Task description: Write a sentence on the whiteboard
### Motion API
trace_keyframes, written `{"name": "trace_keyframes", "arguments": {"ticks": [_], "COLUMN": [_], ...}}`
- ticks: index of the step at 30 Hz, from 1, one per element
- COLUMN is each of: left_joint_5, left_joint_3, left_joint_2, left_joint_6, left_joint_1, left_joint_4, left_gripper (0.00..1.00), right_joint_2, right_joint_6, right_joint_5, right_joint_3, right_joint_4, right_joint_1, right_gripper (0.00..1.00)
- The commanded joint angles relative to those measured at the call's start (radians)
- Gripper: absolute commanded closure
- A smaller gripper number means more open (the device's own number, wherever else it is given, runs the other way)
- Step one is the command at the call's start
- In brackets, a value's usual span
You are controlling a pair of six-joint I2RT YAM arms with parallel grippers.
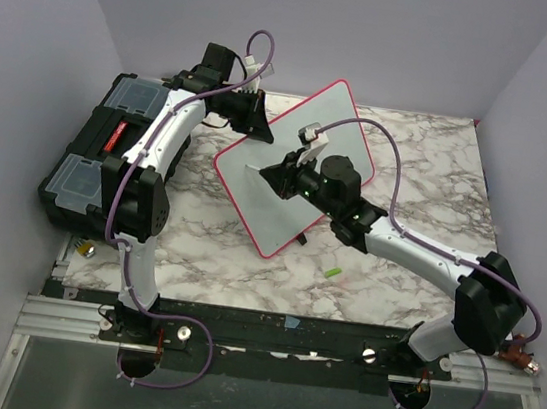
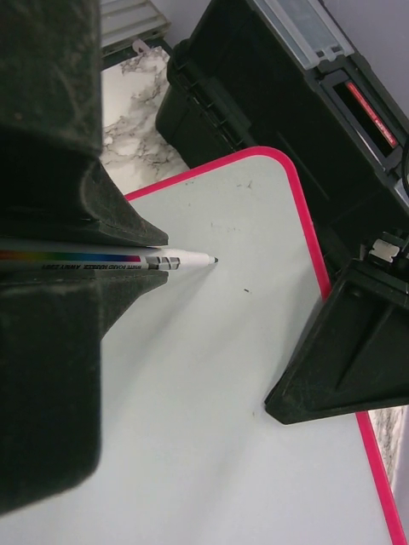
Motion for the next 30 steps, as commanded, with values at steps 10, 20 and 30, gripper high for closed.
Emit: {"name": "trace_keyframes", "arguments": {"ticks": [10, 20, 30], "left_joint_5": [-0.165, -0.173, -0.178], "left_joint_3": [-0.008, -0.001, 0.006], "left_joint_2": [-0.023, -0.018, -0.016], "left_joint_6": [0.104, 0.104, 0.105], "left_joint_1": [-0.001, -0.001, -0.001], "left_joint_4": [0.018, 0.015, 0.011], "left_gripper": [1.00, 1.00, 1.00], "right_joint_2": [0.063, 0.069, 0.039], "right_joint_6": [-0.019, -0.027, -0.033], "right_joint_5": [0.013, -0.022, -0.030], "right_joint_3": [0.045, 0.026, -0.030], "right_joint_4": [-0.020, -0.057, -0.107], "right_joint_1": [0.013, 0.034, 0.037], "right_gripper": [0.99, 0.99, 0.99]}}
